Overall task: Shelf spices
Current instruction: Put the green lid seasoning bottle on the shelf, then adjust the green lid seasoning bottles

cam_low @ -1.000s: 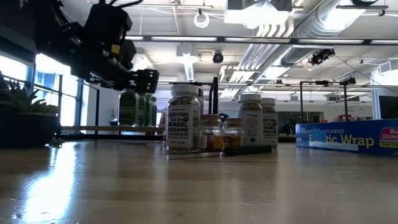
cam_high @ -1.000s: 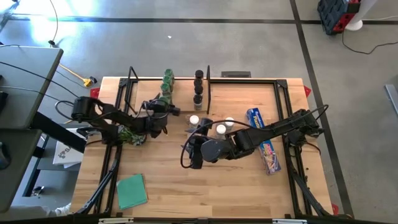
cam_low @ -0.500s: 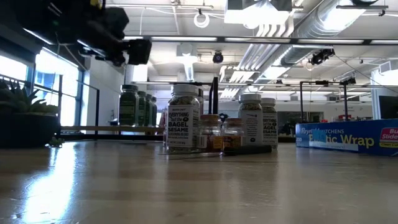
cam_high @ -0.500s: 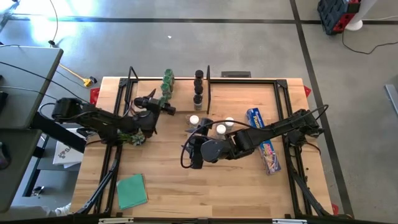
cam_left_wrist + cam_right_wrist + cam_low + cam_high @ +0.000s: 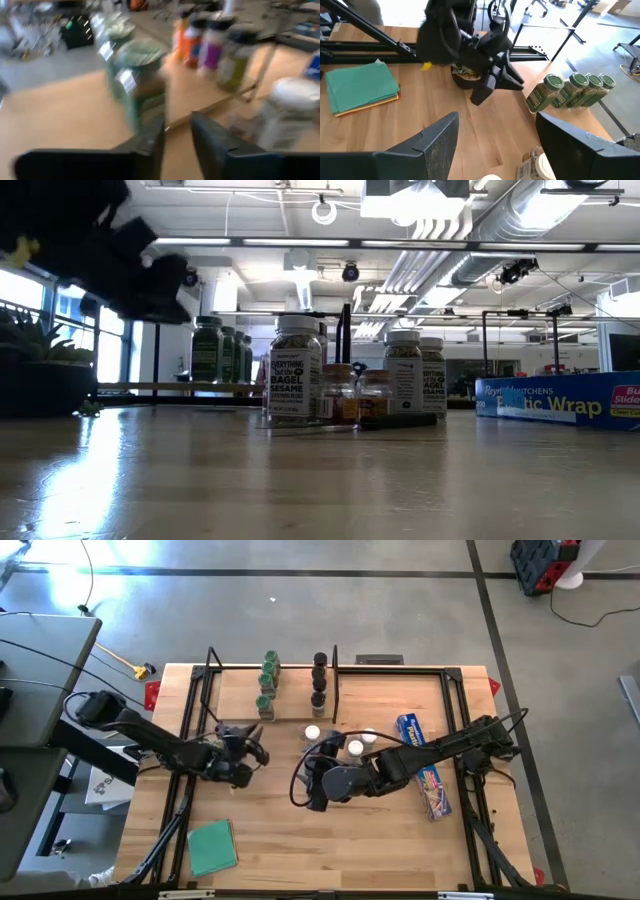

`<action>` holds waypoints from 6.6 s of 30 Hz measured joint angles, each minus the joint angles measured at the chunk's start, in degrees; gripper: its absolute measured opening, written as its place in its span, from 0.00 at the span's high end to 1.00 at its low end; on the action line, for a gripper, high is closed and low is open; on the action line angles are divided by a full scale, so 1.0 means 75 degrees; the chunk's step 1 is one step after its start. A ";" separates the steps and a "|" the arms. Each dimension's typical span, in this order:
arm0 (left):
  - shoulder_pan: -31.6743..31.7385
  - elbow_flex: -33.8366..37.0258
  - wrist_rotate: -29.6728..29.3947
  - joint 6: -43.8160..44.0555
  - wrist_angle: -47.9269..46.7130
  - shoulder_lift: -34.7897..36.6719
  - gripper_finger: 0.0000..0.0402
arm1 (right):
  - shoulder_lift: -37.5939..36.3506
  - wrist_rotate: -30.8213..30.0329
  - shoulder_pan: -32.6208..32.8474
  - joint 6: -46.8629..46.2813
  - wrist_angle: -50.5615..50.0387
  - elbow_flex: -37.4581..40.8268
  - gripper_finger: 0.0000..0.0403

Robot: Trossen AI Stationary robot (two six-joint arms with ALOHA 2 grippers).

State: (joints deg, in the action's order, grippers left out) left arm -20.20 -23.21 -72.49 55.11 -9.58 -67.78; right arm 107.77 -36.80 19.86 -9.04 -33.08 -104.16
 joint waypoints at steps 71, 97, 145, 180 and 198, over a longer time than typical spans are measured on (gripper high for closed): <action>0.7741 -0.0452 0.8770 -0.4762 0.0096 0.2129 1.00 | -0.0070 0.0280 0.0090 -0.0050 -0.0079 0.0000 0.35; 0.9255 -0.3976 0.9554 -1.2469 -0.3888 -0.1405 1.00 | -0.0070 0.0335 0.0108 -0.0370 -0.0430 0.0000 0.35; 0.9229 -0.3976 1.0197 -1.2953 -0.3063 -0.1691 1.00 | -0.0070 0.0341 0.0087 -0.0531 -0.0747 0.0000 0.35; 0.7987 -0.3627 0.9255 -1.3567 -0.5831 -0.0613 1.00 | -0.0051 0.0342 -0.0186 -0.0523 -0.0647 0.0000 0.35; 0.7734 -0.3286 1.0249 -1.3288 -0.4444 -0.0614 1.00 | 0.0259 0.0787 -0.0516 -0.0303 -0.0356 0.0000 0.35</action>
State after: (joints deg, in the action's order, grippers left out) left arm 37.80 -47.86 4.38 -44.55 -42.91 -72.39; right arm 109.71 -30.89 15.99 -11.31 -35.75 -104.16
